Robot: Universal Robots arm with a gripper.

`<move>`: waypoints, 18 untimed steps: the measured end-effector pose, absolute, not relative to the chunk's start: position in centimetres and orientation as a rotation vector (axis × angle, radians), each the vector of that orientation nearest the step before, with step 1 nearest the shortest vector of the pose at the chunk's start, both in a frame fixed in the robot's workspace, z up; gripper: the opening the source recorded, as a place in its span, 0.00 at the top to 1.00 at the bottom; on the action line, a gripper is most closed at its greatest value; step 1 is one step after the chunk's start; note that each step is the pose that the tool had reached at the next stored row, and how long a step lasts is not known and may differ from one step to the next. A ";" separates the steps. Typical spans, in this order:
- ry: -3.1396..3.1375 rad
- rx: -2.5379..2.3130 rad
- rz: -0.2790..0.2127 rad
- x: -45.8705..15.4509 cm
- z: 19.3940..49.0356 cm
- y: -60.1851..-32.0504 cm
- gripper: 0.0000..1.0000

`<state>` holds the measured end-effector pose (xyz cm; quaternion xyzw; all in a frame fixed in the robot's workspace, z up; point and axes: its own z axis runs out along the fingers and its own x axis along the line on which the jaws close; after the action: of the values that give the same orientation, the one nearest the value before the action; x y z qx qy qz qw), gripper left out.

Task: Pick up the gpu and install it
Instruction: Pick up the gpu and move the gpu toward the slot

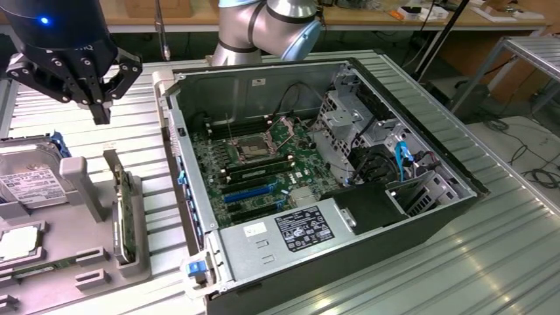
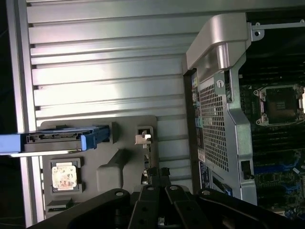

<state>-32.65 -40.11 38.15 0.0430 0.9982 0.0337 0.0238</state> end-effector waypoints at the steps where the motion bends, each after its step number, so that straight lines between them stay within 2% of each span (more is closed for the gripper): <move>1: 3.089 0.133 0.104 -32.7 38.0 -40.1 0.89; 18: 3.112 0.138 0.102 -32.6 37.3 -41.0 0.89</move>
<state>-32.65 -40.95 37.35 0.0444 0.9984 0.0328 0.0125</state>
